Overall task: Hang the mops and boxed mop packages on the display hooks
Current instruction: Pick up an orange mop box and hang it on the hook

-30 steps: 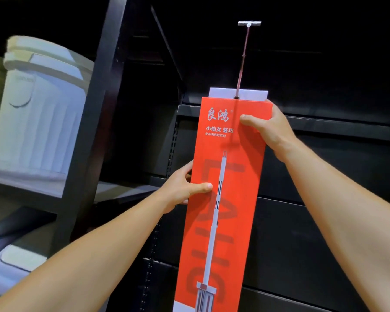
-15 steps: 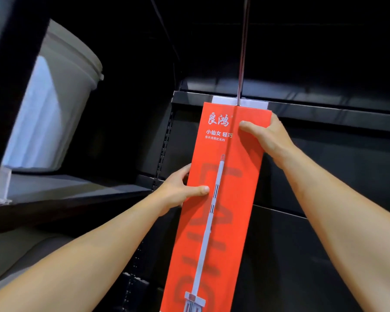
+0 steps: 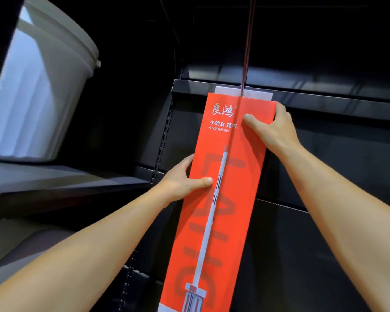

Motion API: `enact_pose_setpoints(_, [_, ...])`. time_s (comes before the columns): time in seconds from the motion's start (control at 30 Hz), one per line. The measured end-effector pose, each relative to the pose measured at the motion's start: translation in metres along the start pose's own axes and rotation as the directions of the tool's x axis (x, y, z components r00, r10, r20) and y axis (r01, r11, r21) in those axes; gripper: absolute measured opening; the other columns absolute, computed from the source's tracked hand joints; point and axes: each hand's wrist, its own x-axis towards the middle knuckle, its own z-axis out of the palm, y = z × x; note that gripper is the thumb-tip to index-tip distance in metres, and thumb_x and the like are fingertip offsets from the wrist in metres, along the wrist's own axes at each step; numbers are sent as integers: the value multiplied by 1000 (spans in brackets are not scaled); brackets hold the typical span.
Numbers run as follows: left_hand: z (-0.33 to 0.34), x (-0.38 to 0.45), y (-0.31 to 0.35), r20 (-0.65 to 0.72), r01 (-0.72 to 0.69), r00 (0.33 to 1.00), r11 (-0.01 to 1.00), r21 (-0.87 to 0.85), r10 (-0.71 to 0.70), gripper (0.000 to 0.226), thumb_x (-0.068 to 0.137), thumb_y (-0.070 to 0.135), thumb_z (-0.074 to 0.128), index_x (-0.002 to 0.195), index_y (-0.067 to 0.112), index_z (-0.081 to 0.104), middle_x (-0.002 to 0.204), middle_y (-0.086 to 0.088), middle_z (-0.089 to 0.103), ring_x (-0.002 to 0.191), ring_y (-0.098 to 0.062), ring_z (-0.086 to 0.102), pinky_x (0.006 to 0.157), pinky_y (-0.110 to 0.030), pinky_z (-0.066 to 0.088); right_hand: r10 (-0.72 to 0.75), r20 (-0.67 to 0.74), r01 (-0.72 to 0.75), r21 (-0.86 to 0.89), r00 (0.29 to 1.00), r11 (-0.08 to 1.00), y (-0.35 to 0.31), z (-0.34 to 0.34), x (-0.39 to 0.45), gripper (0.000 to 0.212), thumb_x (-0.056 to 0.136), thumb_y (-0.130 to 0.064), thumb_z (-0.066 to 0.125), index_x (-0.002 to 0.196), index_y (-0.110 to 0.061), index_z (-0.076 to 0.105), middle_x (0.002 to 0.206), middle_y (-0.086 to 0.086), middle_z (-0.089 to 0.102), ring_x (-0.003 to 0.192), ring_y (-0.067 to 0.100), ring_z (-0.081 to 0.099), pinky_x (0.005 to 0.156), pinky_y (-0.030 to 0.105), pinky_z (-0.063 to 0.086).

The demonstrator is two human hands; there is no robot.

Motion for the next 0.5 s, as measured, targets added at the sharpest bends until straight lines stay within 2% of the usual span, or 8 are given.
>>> enact_pose_setpoints(0.1, [2,-9,9,-132,-49,989,988,145,68,98,74,46,81,151,43,20,137,14,54,118,-13,57,99,-40,50,-90,-86,72,-195,992,978,-10,-3,-16,97,80,-49,76,157,-22,22,154,3,33,135,19,42,95,28,36])
enact_pose_setpoints(0.2, [3,-19,23,-200,-106,962,932,348,184,105,74,42,79,153,40,11,144,8,45,121,-15,54,97,-42,51,-195,-51,153,-438,980,886,-21,-8,-39,99,79,-43,77,157,-24,18,155,0,29,139,25,35,94,36,42])
enact_pose_setpoints(0.27, [0,-27,33,-200,-123,950,875,469,241,102,76,39,77,154,34,11,152,4,34,128,-20,48,97,-44,50,-211,18,184,-566,977,803,-30,-11,-59,99,78,-39,78,156,-25,18,157,-1,26,143,26,29,106,41,42])
enact_pose_setpoints(0.33, [-4,-38,41,-186,-118,948,831,544,257,98,79,39,74,155,28,13,159,-3,25,141,-26,35,108,-46,42,-190,84,199,-645,978,738,-40,-15,-83,98,79,-40,77,157,-25,19,162,0,21,149,26,22,118,44,33])
enact_pose_setpoints(0.4, [-10,-55,48,-146,-112,960,804,584,240,92,84,39,69,157,25,14,163,-5,19,148,-26,22,116,-44,32,-149,140,204,-708,979,676,-53,-21,-112,96,81,-41,76,158,-24,21,164,4,20,151,27,18,123,44,25])
enact_pose_setpoints(0.5, [-14,-92,55,-80,-157,962,768,621,262,82,88,40,63,156,21,21,162,-4,23,147,-25,22,117,-42,29,-81,181,193,-778,980,598,-73,-36,-164,90,84,-41,74,157,-20,26,163,6,23,152,28,17,124,41,19])
